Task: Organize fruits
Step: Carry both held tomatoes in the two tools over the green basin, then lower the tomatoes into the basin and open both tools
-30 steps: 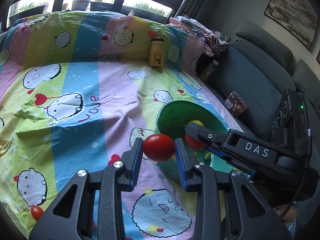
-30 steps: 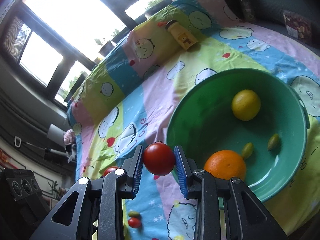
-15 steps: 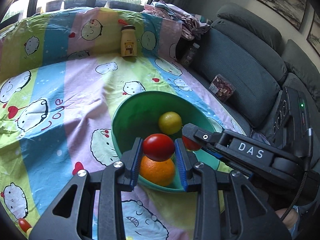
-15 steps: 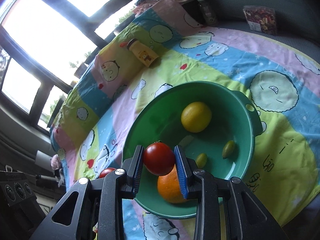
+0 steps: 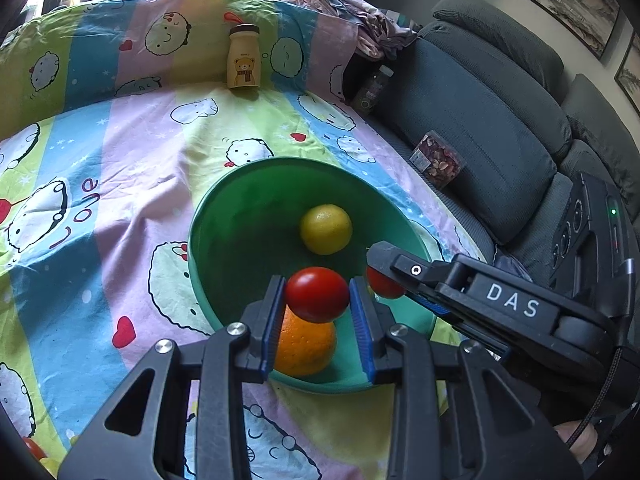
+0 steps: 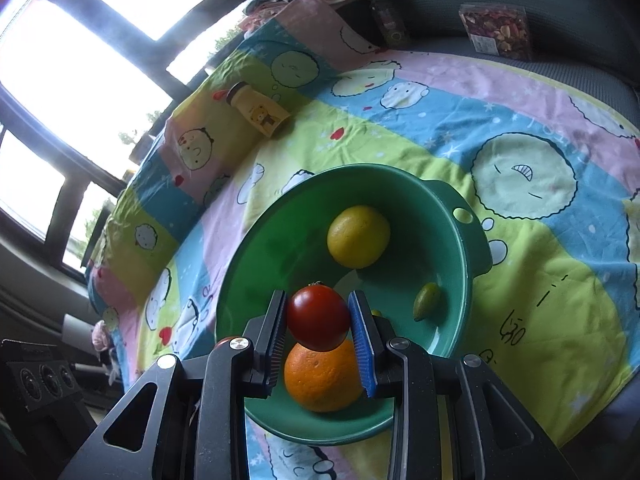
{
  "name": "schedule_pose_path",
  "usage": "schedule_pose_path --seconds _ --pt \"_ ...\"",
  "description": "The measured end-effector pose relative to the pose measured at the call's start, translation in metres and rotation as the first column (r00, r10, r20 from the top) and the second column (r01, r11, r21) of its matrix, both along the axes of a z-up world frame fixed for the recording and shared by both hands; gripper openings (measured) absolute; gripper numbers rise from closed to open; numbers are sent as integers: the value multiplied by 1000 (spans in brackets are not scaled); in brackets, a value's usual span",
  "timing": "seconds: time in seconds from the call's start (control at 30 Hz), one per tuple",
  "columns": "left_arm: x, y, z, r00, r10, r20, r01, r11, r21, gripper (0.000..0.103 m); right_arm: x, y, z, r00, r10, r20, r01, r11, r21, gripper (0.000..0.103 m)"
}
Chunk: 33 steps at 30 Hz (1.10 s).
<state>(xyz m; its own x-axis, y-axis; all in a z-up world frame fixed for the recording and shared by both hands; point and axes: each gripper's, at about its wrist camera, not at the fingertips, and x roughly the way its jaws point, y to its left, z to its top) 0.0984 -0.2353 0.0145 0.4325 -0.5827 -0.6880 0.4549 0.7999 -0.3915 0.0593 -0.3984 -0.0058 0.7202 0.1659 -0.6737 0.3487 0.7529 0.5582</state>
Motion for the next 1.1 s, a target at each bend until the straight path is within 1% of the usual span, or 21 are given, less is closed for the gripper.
schedule_pose_path --seconds 0.27,0.7,1.1 --pt "4 -7 -7 1000 -8 -21 8 1000 16 32 1 -3 -4 1000 -11 -20 11 1000 2 33" --pt "8 -12 -16 999 11 -37 -9 999 51 32 1 -7 -8 999 -30 -42 30 1000 -4 33" --pt "10 -11 -18 999 23 -43 -21 998 51 32 1 -7 -8 998 -36 -47 35 999 -20 33"
